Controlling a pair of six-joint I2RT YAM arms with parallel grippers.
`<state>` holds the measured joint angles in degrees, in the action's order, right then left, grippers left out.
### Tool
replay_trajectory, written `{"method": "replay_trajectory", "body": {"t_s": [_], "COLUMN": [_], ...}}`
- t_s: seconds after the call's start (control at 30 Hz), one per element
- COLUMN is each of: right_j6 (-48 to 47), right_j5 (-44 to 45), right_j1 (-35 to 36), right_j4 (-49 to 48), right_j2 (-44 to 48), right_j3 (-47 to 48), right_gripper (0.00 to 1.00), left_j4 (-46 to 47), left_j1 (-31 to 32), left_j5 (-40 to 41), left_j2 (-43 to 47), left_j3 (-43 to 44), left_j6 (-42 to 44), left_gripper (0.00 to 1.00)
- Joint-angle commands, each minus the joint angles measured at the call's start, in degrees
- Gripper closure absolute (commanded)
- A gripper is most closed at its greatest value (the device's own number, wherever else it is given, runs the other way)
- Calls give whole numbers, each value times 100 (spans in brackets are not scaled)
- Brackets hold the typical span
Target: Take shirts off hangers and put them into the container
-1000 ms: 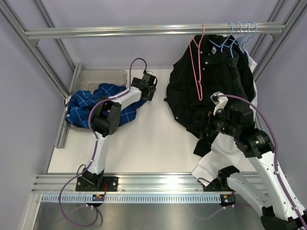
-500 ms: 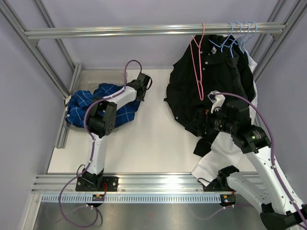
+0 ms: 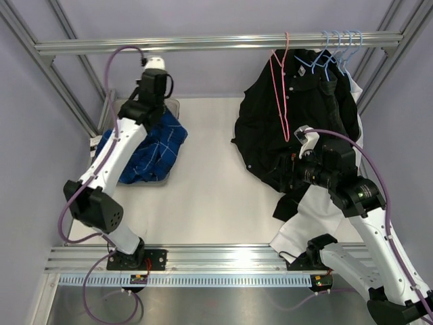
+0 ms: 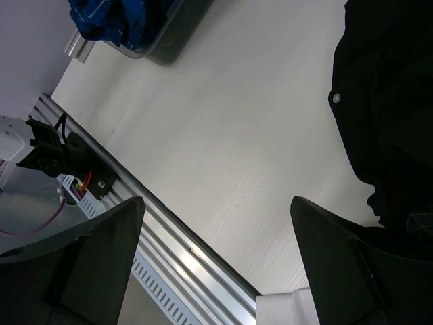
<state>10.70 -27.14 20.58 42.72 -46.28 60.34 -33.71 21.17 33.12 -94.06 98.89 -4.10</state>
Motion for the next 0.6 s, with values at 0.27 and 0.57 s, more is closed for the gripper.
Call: {"method": "replay_trajectory", "body": {"t_s": [0.27,0.57], "right_j6": [-121,-165], "right_j5": [-310,-240], "right_j1": [43,43], "right_j4": [-141,8], "right_j2": [163,365], "right_j3": [154,110], "right_gripper": [1,1], "left_j4": [189,129], "left_j1": [-1975,-2099], "left_j5": [178,-825], "left_j2": [-577,-158], "left_j3": [-1645,-1259], "left_j6": [-1110,-1436], "left_gripper": [100,47]}}
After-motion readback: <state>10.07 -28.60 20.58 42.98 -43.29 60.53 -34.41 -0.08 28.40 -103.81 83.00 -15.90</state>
